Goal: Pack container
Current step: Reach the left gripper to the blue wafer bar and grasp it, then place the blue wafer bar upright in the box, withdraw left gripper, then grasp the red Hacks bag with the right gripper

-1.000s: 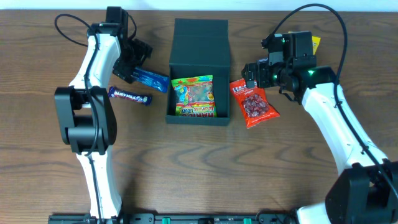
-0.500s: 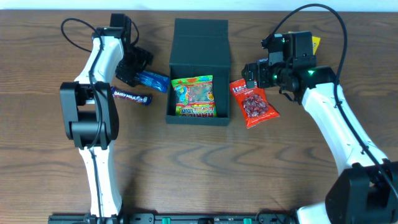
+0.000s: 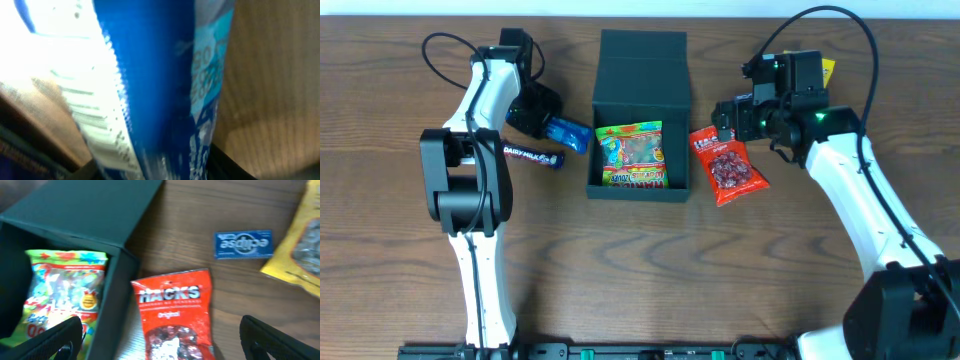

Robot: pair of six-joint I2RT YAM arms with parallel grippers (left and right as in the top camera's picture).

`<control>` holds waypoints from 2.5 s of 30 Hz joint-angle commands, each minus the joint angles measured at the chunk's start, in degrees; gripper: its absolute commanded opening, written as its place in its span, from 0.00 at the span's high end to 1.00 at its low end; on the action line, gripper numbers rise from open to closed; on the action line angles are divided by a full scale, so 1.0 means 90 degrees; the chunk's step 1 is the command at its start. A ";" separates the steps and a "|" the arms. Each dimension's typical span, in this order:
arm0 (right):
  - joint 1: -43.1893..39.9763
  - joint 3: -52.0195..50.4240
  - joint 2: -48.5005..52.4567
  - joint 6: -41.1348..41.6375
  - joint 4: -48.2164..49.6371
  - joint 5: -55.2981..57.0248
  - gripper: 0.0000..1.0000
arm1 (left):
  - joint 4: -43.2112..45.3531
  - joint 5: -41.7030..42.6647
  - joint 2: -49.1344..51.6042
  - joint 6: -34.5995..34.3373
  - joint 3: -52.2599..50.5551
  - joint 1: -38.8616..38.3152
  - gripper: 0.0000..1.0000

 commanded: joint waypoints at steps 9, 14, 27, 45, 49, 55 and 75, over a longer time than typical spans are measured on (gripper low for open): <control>-0.1093 0.0056 -0.0017 0.0015 -0.0187 0.0478 0.01 | -0.1819 -0.0957 0.0172 0.1926 0.2664 -0.0236 0.87; -0.1617 0.0056 -0.0017 0.0415 -0.0362 0.0476 0.01 | -0.2744 -0.1222 0.0168 0.3354 0.4131 -0.1144 0.92; -0.1938 0.0056 -0.0017 0.0430 -0.0748 0.0461 0.01 | -0.3045 -0.0959 0.0182 0.3636 0.3786 -0.3536 0.94; -0.2081 0.0056 -0.0017 0.0427 -0.0804 0.0459 0.01 | -0.2497 -0.0474 0.0177 0.3874 0.3104 -0.3577 0.10; -0.2081 0.0056 -0.0017 0.0425 -0.0801 0.0459 0.01 | -0.3026 -0.0505 0.0158 0.3759 0.3604 -0.3354 0.03; -0.2081 0.0056 -0.0017 0.0425 -0.0804 0.0459 0.01 | -0.3439 -0.0969 -0.0238 0.3461 0.4112 -0.2849 0.03; -0.1972 0.0053 0.0017 0.0007 -0.0583 0.0017 0.01 | -0.3806 -0.1647 -0.0391 0.1780 0.2783 -0.0355 0.08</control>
